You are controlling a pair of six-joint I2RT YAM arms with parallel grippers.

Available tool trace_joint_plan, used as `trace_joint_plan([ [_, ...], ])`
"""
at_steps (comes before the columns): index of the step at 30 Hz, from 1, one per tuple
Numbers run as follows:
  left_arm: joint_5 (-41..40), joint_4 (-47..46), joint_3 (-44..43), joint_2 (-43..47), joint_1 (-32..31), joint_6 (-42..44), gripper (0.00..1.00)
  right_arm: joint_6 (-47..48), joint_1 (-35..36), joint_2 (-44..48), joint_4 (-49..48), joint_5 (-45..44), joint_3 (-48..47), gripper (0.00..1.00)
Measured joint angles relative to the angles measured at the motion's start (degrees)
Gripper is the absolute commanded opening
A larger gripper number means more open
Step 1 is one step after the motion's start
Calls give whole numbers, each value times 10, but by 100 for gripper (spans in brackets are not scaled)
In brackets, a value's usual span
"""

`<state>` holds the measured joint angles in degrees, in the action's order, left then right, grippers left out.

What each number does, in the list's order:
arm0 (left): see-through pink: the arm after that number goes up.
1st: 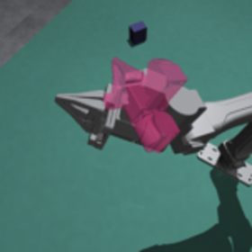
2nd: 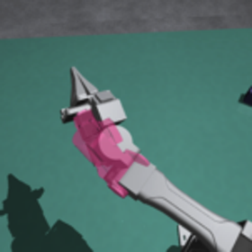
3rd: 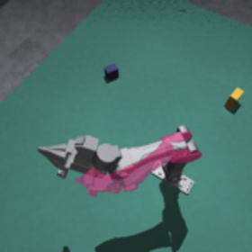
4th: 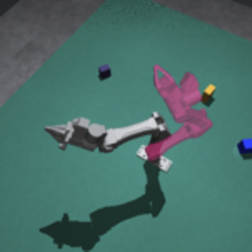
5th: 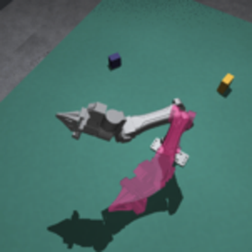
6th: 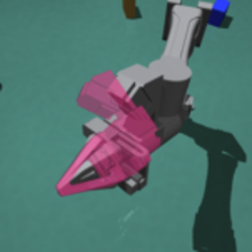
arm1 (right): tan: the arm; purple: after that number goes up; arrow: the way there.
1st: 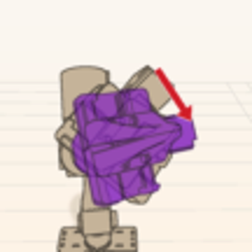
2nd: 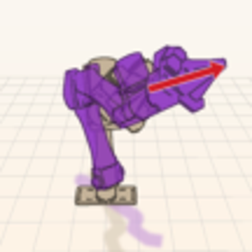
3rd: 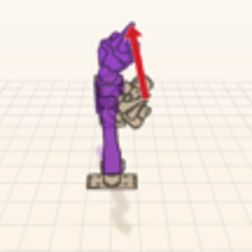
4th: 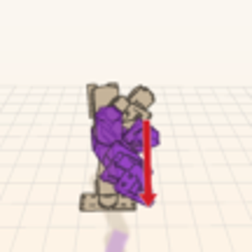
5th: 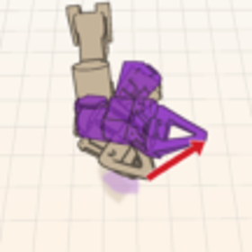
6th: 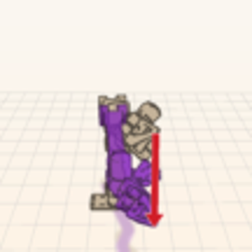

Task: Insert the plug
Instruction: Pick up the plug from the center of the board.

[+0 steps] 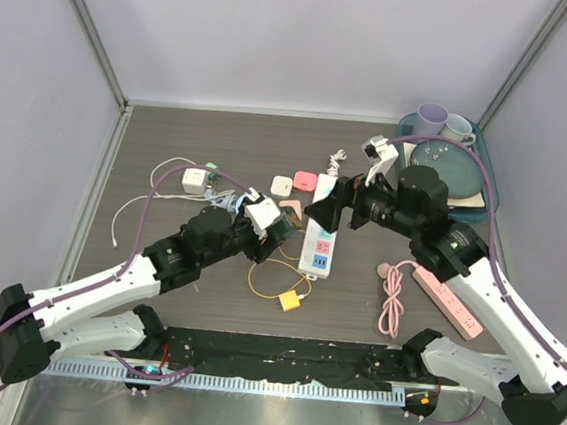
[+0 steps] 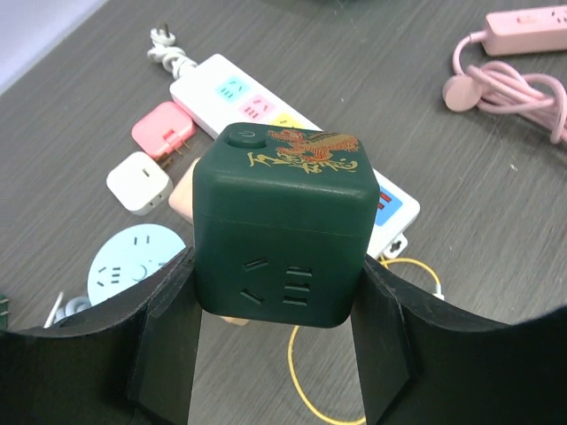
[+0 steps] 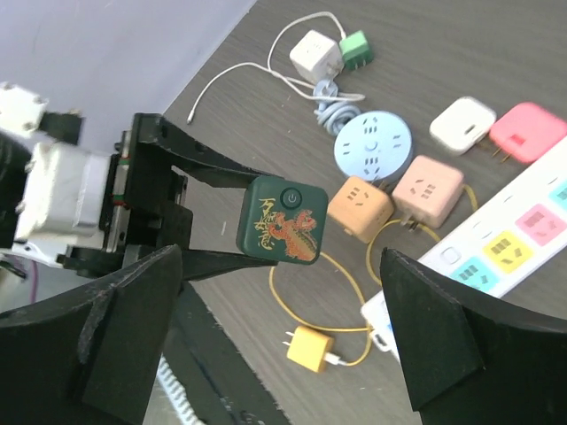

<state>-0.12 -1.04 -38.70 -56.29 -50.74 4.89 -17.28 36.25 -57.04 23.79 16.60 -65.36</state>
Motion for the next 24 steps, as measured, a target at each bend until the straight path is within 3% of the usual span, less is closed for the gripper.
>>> trace_joint_plan([
  [5,-17,-33,1,-2,-10,0,0,-66,0,-63,2,12,-1,100],
  [14,-26,-65,1,-31,-24,0,0,-100,0,-140,5,42,-17,97],
  [20,-33,-90,1,-45,-29,0,0,-101,0,-166,2,57,-18,83],
  [24,-35,-100,1,-55,-30,-2,0,-101,0,-184,2,66,-18,67],
])
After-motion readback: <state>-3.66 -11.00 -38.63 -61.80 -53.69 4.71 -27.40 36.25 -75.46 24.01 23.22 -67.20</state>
